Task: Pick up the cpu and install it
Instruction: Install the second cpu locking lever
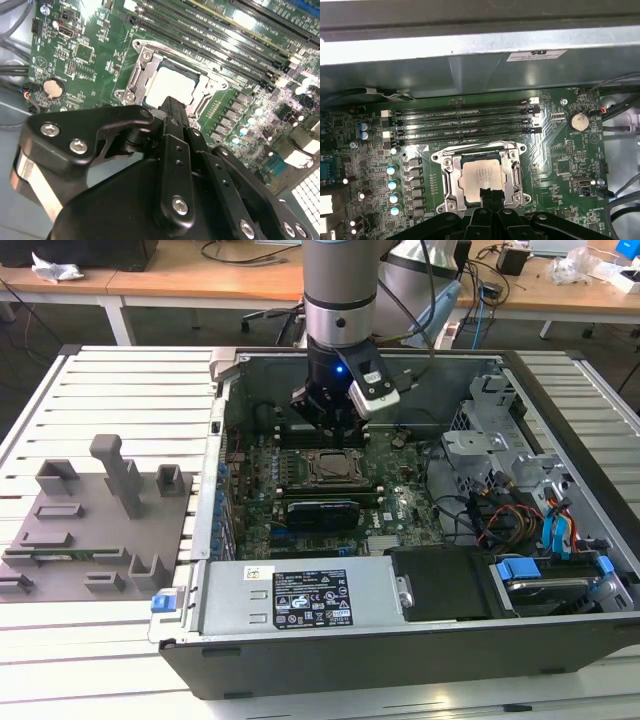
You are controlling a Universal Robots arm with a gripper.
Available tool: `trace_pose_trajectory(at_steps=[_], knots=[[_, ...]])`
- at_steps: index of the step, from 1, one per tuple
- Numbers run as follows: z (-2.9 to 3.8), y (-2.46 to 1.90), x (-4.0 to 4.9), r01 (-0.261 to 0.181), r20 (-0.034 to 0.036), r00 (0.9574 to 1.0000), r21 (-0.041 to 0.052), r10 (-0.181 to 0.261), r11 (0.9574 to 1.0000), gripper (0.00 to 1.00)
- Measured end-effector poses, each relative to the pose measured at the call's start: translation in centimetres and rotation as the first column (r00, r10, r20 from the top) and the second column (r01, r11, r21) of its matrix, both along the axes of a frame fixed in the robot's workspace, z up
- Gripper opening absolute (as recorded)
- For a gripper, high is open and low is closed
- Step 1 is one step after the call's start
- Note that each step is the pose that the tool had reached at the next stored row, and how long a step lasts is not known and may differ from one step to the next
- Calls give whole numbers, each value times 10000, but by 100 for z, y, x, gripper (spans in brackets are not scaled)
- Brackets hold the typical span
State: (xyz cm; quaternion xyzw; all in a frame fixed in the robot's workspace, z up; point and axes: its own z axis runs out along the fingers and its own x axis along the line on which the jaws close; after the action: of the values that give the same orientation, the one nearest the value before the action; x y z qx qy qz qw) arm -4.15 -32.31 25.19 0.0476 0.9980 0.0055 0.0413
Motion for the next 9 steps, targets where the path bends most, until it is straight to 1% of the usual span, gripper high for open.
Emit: trace_pose_trajectory(at_steps=[1,2,3,9], knots=[[-1,-113,0,3,2,10000,2,-3,10000,11],[-2,-313,0,3,1,10000,0,-3,10000,11],[-77,-378,-3,-152,-4,9999,-21,152,9999,11],[-120,-388,-63,-163,-4,9999,-22,163,9999,11]])
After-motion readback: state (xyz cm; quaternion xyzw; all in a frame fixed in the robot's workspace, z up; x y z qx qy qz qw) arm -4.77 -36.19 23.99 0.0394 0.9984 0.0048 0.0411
